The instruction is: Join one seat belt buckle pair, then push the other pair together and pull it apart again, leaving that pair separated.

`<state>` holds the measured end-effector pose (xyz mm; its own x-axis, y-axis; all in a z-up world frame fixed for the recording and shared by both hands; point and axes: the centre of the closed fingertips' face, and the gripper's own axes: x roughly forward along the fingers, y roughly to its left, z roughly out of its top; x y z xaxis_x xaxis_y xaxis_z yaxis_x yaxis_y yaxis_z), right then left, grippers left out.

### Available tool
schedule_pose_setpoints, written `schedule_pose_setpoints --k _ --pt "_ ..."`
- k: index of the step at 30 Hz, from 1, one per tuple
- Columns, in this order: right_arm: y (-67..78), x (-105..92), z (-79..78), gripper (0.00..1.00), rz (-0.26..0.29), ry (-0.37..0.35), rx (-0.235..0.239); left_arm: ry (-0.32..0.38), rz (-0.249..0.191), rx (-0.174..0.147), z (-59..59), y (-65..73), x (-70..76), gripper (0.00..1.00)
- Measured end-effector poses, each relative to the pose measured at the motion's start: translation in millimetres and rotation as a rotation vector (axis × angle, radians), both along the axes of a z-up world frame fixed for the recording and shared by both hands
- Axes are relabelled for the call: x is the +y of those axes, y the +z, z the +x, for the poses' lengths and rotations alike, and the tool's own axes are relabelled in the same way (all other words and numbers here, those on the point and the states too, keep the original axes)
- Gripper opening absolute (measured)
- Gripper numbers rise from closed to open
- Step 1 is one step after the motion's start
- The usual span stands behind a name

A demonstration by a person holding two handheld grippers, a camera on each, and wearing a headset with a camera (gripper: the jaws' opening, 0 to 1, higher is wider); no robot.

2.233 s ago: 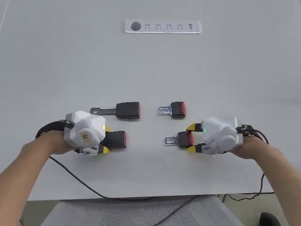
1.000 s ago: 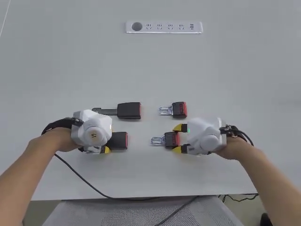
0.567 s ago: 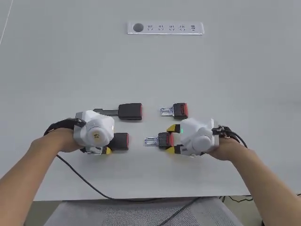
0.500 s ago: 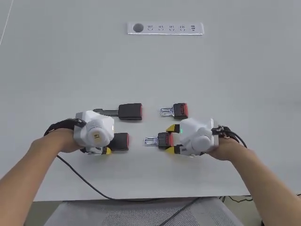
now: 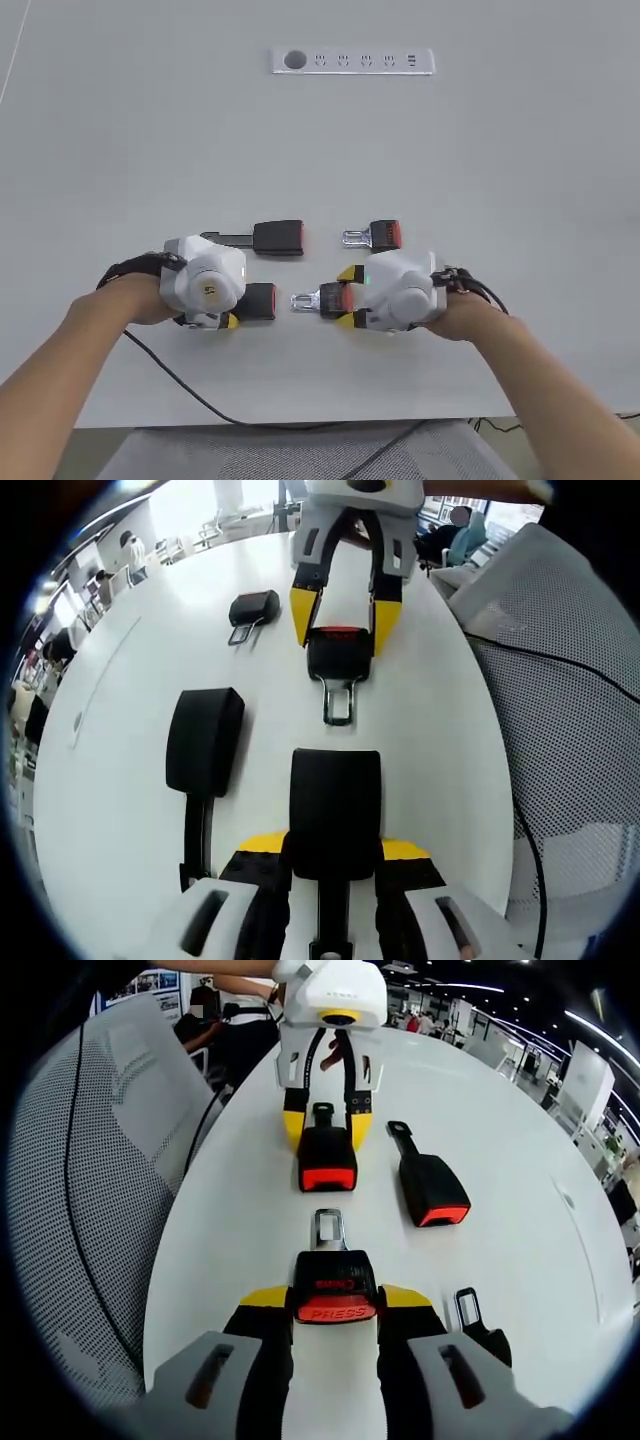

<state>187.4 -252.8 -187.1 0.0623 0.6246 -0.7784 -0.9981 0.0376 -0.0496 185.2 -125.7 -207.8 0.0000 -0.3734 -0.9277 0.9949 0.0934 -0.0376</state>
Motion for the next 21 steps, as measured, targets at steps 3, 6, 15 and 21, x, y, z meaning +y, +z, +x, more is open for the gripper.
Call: schedule_pose_setpoints --k 3,6,15,21 --pt "-1.1 3.6 0.1 0.3 0.003 0.002 0.002 0.0 0.001 0.0 -0.4 0.2 -0.1 0.33" --pt "-2.9 7.8 0.5 0.3 0.008 0.002 0.003 0.0 0.002 0.001 -0.4 0.3 0.1 0.33" --pt "-2.8 18.5 -1.0 0.3 0.019 0.004 0.007 0.0 0.002 0.0 -0.7 -0.8 0.5 0.33" --pt "-1.6 22.4 -0.3 0.3 0.02 0.003 0.004 -0.002 0.005 0.0 -1.4 -0.8 -0.2 0.32"
